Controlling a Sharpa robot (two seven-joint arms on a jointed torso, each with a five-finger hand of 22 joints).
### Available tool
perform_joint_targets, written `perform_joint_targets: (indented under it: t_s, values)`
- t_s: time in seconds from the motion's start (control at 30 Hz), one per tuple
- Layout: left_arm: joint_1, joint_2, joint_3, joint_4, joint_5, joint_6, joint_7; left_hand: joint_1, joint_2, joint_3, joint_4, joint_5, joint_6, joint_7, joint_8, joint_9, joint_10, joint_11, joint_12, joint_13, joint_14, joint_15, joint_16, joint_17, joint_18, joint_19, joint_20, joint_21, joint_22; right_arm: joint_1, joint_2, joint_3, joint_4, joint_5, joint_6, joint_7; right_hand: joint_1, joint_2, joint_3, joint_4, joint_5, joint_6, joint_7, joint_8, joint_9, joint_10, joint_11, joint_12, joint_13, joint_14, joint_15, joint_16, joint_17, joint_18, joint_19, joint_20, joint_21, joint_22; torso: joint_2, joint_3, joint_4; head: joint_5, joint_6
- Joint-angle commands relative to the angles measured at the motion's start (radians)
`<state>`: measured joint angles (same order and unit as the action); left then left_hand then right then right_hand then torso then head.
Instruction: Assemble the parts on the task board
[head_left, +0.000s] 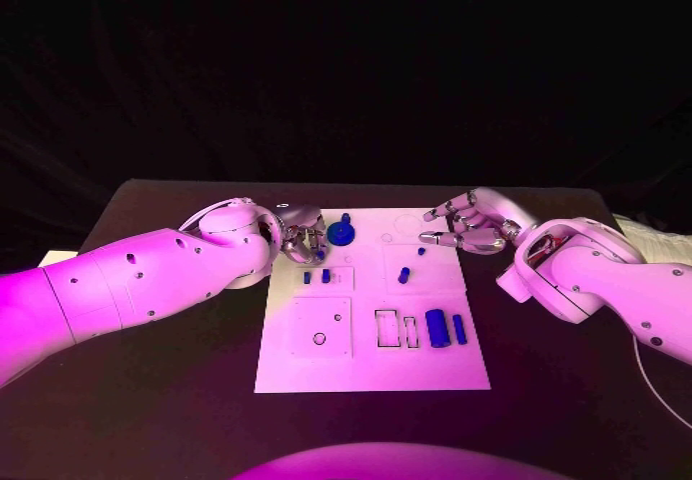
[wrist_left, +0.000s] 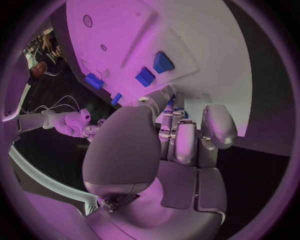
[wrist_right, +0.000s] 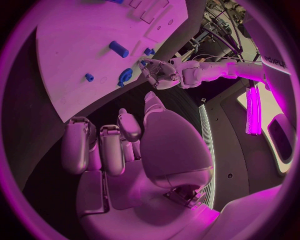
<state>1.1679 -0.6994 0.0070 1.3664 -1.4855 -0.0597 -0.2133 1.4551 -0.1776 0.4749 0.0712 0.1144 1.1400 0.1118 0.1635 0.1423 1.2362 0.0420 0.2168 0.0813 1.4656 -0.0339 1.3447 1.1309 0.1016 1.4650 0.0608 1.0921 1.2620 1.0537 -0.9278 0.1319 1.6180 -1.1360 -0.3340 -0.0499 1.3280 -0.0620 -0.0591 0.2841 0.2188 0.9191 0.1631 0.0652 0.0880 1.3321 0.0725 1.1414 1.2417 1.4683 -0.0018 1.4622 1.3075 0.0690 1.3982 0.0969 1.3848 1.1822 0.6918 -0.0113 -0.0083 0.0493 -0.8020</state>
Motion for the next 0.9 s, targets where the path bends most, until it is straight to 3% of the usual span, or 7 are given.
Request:
perform_joint_targets:
  t_s: [0.03,0.3,0.53,0.63,0.9]
  values:
    - [-0.001,-0.001,-0.001,0.003,-0.008,0.024,-0.004,-0.009,0.001,-0.001,-0.006,-0.006,0.010,0.002,-0.002,0.001,0.007,0.001,-0.004,0.002,0.032,-0.005,-0.001,-0.002,-0.013,0.033,-0.003,0.005,0.001,-0.001,0.000,0.000,0.002,-0.003,0.014,0.007,0.002,0.009,-0.008,0.000,0.004,0.005,-0.002,0.001,0.001,-0.001,0.000,0.000,0.002,0.060,-0.004,-0.006,0.079,0.009,-0.006,0.001,-0.006,0.000,-0.001,-0.0003,0.0006,0.000,-0.002]
    - [-0.002,-0.003,-0.001,0.005,-0.008,0.015,-0.005,-0.015,-0.002,0.001,-0.010,-0.006,0.003,0.005,-0.011,-0.003,0.001,0.004,-0.016,0.001,0.032,-0.004,0.000,-0.003,-0.014,0.032,-0.003,0.011,0.007,-0.001,0.000,0.000,0.001,-0.003,0.016,0.006,0.002,0.009,-0.008,0.000,0.004,0.005,-0.002,0.001,0.001,-0.001,0.000,0.000,0.002,0.060,-0.004,-0.006,0.079,0.009,-0.006,0.001,-0.006,0.000,0.000,-0.0008,-0.0001,0.002,-0.002]
    - [-0.002,-0.004,-0.001,0.002,-0.004,0.021,-0.021,-0.048,-0.031,0.011,-0.005,-0.005,-0.116,0.035,-0.096,-0.047,-0.075,0.037,-0.085,-0.015,0.026,0.023,-0.004,-0.023,-0.014,0.024,0.014,-0.005,0.002,-0.001,0.000,0.000,0.000,-0.003,0.015,0.005,0.002,0.011,-0.011,-0.001,0.005,0.006,-0.003,0.001,0.002,-0.004,-0.001,-0.004,-0.003,0.060,-0.005,-0.008,0.076,0.010,-0.008,0.000,-0.009,-0.005,-0.001,-0.0003,0.0002,0.001,-0.001]
    - [-0.002,-0.005,-0.001,0.001,-0.002,0.023,-0.025,-0.055,-0.041,0.009,-0.005,-0.006,-0.132,0.043,-0.102,-0.057,-0.103,0.048,-0.106,-0.017,0.024,0.031,-0.006,-0.030,-0.009,0.015,0.021,-0.038,-0.017,-0.001,-0.001,0.000,0.000,-0.003,0.015,0.004,0.002,0.011,-0.012,-0.001,0.005,0.006,-0.003,0.001,0.002,-0.005,-0.001,-0.006,-0.005,0.060,-0.005,-0.008,0.075,0.010,-0.009,0.000,-0.010,-0.007,-0.001,0.0000,0.0006,0.002,-0.002]
    - [-0.002,-0.009,-0.001,-0.001,-0.001,0.024,-0.030,-0.056,-0.044,0.006,-0.007,-0.006,-0.145,0.047,-0.101,-0.066,-0.122,0.053,-0.121,-0.017,0.022,0.035,-0.007,-0.037,-0.004,0.009,0.026,-0.063,-0.032,-0.001,-0.002,0.000,-0.003,-0.003,0.015,0.001,0.002,0.011,-0.012,-0.001,0.005,0.006,-0.002,0.001,0.002,-0.007,0.000,-0.009,-0.007,0.059,-0.005,-0.009,0.074,0.011,-0.011,0.000,-0.012,-0.011,-0.001,0.0000,-0.0005,0.001,-0.002]
